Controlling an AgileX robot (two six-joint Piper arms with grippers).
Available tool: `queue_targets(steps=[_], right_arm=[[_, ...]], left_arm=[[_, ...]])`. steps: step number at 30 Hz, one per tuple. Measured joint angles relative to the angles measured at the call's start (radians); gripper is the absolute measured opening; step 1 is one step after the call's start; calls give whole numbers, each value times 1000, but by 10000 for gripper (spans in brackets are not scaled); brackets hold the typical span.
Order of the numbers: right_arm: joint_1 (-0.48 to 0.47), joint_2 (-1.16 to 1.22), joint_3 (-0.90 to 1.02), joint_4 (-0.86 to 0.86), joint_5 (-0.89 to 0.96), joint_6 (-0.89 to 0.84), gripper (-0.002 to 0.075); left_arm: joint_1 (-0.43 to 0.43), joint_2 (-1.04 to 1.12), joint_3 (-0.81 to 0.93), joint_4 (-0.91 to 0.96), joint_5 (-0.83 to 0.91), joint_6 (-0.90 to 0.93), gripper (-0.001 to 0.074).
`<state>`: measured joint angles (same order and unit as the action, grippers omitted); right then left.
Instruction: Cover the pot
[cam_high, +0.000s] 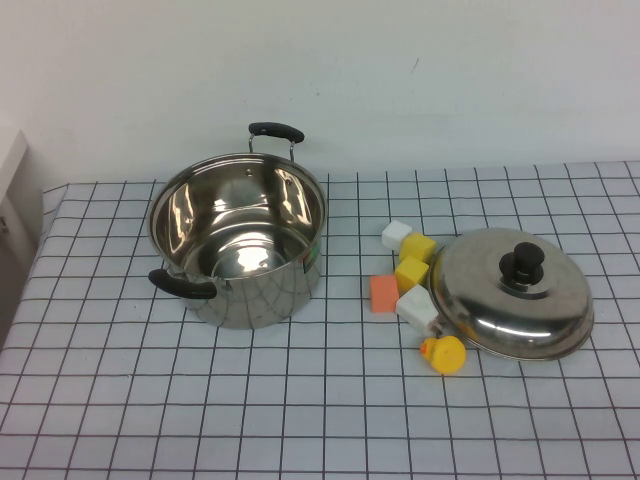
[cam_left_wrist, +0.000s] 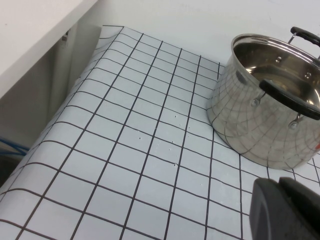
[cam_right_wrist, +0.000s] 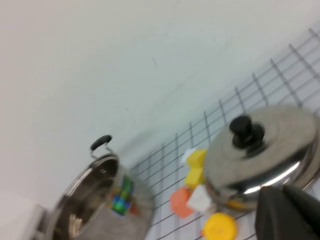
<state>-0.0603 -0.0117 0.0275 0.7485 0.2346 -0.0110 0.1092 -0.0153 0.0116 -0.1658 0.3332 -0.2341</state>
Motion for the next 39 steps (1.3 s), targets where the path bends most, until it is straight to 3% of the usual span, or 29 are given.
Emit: queue_targets(steps=[12, 19, 25, 28, 32, 35, 39], right_arm=[[0, 0, -30, 19, -38, -451, -2], [0, 208, -273, 42, 62, -736, -2], [0, 485, -491, 227, 110, -1092, -2], [19, 648, -575, 162, 127, -1033, 5], [171, 809, -637, -120, -24, -715, 81], [318, 929, -632, -346, -303, -455, 207], [414, 1112, -608, -503, -718, -306, 391]], left_arm=[[0, 0, 0, 0, 0, 0, -3], [0, 0, 0, 0, 0, 0, -3], [0, 0, 0, 0, 0, 0, -3], [0, 0, 0, 0, 0, 0, -3], [0, 0, 0, 0, 0, 0, -3], [0, 0, 0, 0, 0, 0, -3], [0, 0, 0, 0, 0, 0, -3]])
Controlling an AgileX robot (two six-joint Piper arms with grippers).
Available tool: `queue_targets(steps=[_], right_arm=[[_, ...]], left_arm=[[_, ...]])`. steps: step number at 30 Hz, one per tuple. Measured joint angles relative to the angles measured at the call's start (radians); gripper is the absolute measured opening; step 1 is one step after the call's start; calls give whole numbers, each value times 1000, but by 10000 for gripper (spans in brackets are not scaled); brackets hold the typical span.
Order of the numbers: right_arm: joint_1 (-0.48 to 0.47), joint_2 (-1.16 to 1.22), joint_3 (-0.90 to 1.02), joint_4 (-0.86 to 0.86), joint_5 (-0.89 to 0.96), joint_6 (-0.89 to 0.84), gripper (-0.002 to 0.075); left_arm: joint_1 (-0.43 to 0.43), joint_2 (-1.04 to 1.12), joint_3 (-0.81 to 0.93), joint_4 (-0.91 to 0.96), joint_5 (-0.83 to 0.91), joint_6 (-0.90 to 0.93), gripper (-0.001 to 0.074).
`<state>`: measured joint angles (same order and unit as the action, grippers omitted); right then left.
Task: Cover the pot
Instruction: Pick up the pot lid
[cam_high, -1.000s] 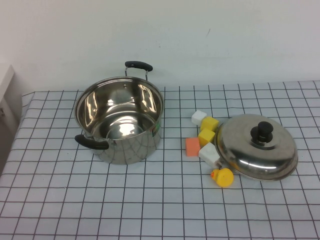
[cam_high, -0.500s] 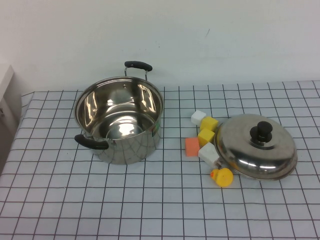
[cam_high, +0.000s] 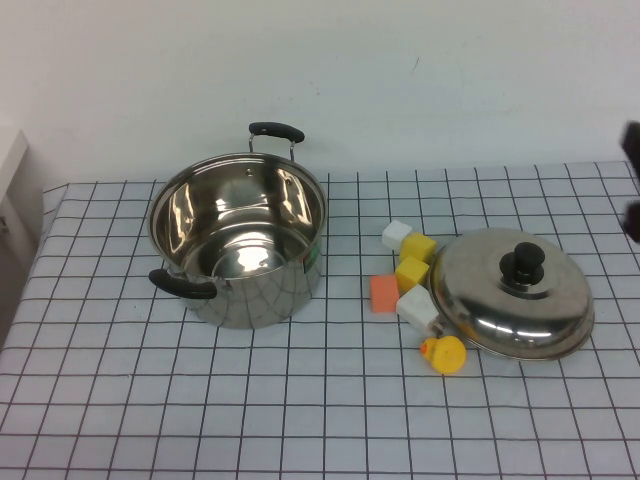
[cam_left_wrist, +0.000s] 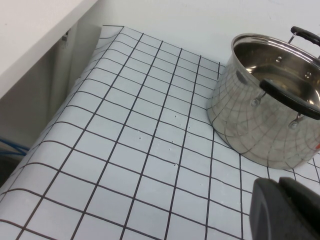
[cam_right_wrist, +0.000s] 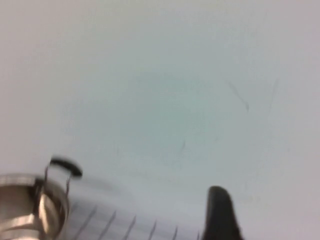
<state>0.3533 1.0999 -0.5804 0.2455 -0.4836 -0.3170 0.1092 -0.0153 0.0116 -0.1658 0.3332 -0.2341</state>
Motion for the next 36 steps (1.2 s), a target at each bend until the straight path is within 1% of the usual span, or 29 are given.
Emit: queue_targets(steps=[2, 5, 10, 14, 20, 28, 32, 36], right_arm=[[10, 110, -2, -36, -166, 70, 452], [10, 259, -19, -49, -283, 142, 487], [10, 479, -55, -52, -363, 169, 499], [10, 632, -97, -8, -449, 173, 500], [10, 828, -172, 86, -473, 198, 500], [10, 1061, -302, 132, -499, 222, 500], [10, 1141, -352, 185, -503, 222, 500], [-1, 1182, -380, 203, -503, 222, 498]], left_arm=[[0, 0, 0, 0, 0, 0, -3], [0, 0, 0, 0, 0, 2, -3], [0, 0, 0, 0, 0, 4, -3], [0, 0, 0, 0, 0, 4, -3], [0, 0, 0, 0, 0, 4, -3], [0, 0, 0, 0, 0, 4, -3], [0, 0, 0, 0, 0, 4, -3], [0, 0, 0, 0, 0, 4, -3]])
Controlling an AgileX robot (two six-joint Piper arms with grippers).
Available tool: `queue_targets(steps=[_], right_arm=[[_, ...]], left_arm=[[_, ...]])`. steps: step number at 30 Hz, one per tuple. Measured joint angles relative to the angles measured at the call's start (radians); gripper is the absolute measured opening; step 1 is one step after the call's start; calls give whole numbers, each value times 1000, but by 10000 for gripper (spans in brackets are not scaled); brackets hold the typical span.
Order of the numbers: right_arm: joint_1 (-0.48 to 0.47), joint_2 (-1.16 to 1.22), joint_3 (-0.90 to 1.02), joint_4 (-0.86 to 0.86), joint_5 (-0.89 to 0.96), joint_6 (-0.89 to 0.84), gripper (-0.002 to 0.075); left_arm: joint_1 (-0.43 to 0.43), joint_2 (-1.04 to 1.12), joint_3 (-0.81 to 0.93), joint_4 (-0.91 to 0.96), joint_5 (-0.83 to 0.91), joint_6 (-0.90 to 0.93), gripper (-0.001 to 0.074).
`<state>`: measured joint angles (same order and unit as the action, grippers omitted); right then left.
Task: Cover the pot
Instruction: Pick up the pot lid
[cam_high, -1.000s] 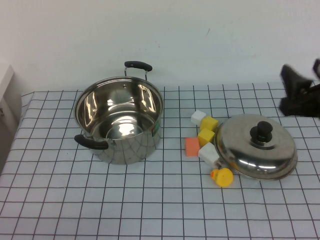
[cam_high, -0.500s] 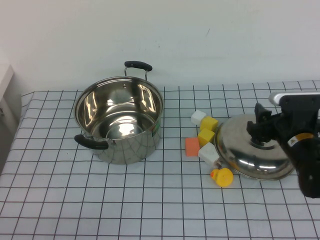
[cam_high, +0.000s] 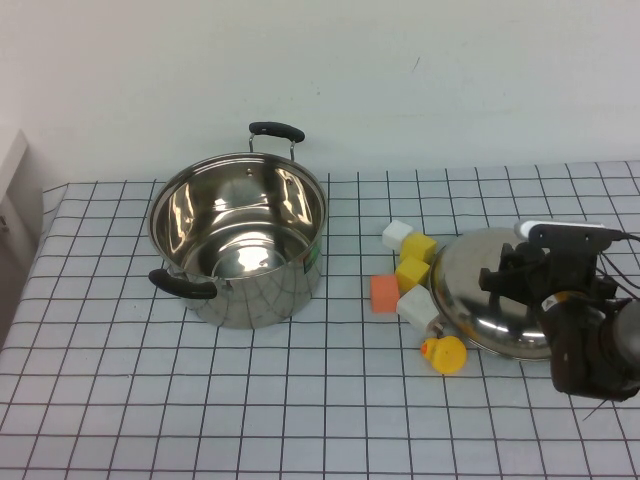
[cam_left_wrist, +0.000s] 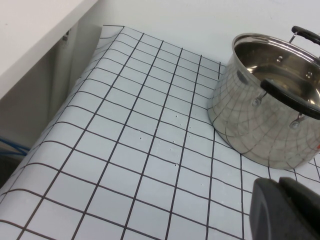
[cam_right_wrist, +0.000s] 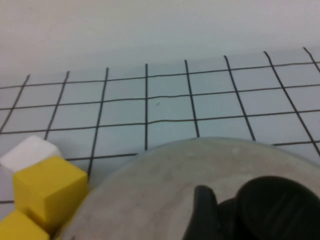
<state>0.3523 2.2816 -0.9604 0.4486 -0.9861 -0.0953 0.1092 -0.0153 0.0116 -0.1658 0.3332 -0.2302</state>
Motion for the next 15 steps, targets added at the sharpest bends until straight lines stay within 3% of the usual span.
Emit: queue_targets(steps=[15], right_arm=[[-43, 20, -31, -9, -2, 5, 495]], left_arm=[[0, 0, 0, 0, 0, 0, -3]])
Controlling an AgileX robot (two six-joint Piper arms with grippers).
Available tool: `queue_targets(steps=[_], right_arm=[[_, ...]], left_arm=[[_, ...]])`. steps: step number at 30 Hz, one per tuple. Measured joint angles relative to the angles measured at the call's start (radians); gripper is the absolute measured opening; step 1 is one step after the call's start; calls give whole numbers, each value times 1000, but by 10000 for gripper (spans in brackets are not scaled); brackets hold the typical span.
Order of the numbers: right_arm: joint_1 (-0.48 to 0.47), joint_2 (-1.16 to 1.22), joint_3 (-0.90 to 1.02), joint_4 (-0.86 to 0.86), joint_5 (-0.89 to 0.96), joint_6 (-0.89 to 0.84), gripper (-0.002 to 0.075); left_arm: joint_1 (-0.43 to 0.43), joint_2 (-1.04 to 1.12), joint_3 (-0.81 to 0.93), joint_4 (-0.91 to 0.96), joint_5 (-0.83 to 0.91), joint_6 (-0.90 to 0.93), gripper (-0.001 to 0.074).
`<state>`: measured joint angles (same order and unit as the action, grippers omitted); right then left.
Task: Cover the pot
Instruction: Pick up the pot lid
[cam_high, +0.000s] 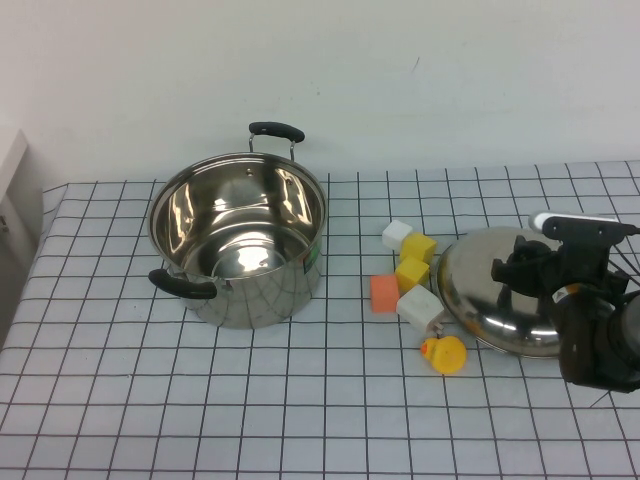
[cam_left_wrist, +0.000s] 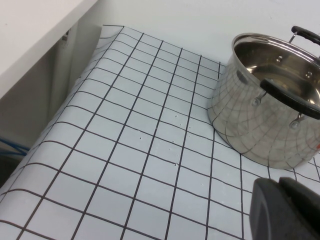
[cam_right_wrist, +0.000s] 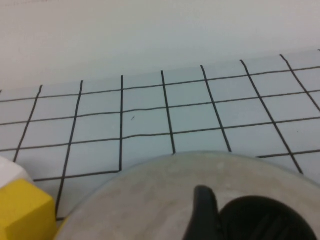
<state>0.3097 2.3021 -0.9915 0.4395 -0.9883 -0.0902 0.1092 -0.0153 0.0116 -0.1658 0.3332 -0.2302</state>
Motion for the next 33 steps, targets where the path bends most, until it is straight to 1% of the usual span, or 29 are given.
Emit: queue_targets(steps=[6, 11, 14, 17, 23, 27, 30, 33], right_arm=[[0, 8, 0, -48, 52, 2, 484], [-2, 17, -2, -50, 56, 2, 470], [-13, 17, -4, -58, 56, 10, 437], [-27, 19, -6, -97, 74, 41, 352], [-39, 14, -6, -136, 93, 66, 356], [-39, -74, 17, -151, 132, 57, 356], [-41, -190, 40, -175, 154, 12, 356], [-41, -346, 44, -229, 252, 0, 356]], left_arm=[[0, 0, 0, 0, 0, -4, -3], [0, 0, 0, 0, 0, -4, -3], [0, 0, 0, 0, 0, -4, -3], [0, 0, 0, 0, 0, -4, -3], [0, 0, 0, 0, 0, -4, -3], [0, 0, 0, 0, 0, -4, -3], [0, 0, 0, 0, 0, -4, -3], [0, 0, 0, 0, 0, -4, -3]])
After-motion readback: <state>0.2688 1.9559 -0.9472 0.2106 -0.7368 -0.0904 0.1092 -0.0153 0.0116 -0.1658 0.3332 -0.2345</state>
